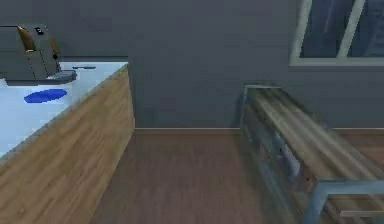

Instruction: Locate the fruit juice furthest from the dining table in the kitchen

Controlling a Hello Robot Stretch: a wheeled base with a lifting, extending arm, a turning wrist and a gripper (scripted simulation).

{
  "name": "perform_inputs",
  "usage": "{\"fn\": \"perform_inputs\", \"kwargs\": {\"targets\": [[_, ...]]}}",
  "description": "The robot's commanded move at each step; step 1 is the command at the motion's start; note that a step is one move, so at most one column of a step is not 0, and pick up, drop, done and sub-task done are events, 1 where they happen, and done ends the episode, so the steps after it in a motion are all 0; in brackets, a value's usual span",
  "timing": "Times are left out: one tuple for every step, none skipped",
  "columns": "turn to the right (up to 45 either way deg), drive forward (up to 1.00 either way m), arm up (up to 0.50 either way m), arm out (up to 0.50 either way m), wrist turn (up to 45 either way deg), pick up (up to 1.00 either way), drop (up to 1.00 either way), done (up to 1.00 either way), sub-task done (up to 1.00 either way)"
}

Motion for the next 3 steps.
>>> {"fn": "perform_inputs", "kwargs": {"targets": [[45.0,0.0,0.0,0.0,0.0,0.0,0.0,0.0,0.0],[45.0,0.0,0.0,0.0,0.0,0.0,0.0,0.0,0.0],[0.0,1.0,0.0,0.0,0.0,0.0,0.0,0.0,0.0]]}}
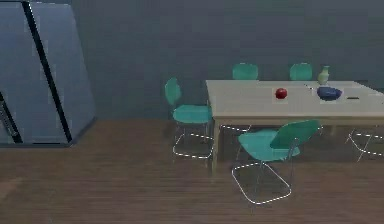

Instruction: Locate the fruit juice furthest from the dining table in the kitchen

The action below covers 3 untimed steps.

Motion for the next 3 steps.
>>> {"fn": "perform_inputs", "kwargs": {"targets": [[0.0,0.65,0.0,0.0,0.0,0.0,0.0,0.0,0.0],[-45.0,0.0,0.0,0.0,0.0,0.0,0.0,0.0,0.0],[-45.0,0.0,0.0,0.0,0.0,0.0,0.0,0.0,0.0]]}}
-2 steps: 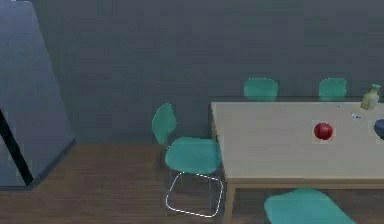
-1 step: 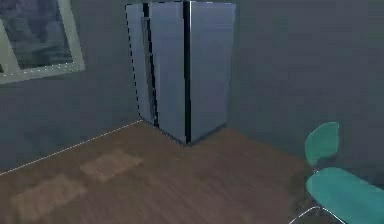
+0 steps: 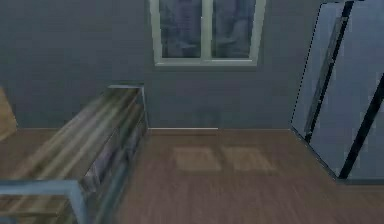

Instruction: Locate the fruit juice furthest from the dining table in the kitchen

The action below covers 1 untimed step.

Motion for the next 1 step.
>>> {"fn": "perform_inputs", "kwargs": {"targets": [[-45.0,0.0,0.0,0.0,0.0,0.0,0.0,0.0,0.0]]}}
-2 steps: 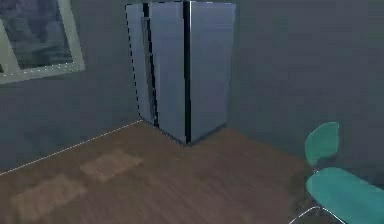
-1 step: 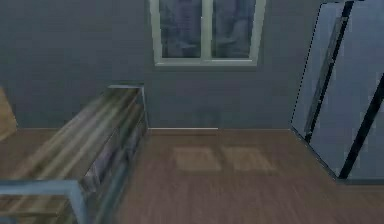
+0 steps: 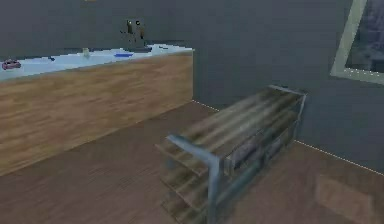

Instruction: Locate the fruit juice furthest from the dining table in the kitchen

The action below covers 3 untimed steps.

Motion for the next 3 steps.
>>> {"fn": "perform_inputs", "kwargs": {"targets": [[-42.0,0.0,0.0,0.0,0.0,0.0,0.0,0.0,0.0],[0.0,0.15,0.0,0.0,0.0,0.0,0.0,0.0,0.0],[-45.0,0.0,0.0,0.0,0.0,0.0,0.0,0.0,0.0]]}}
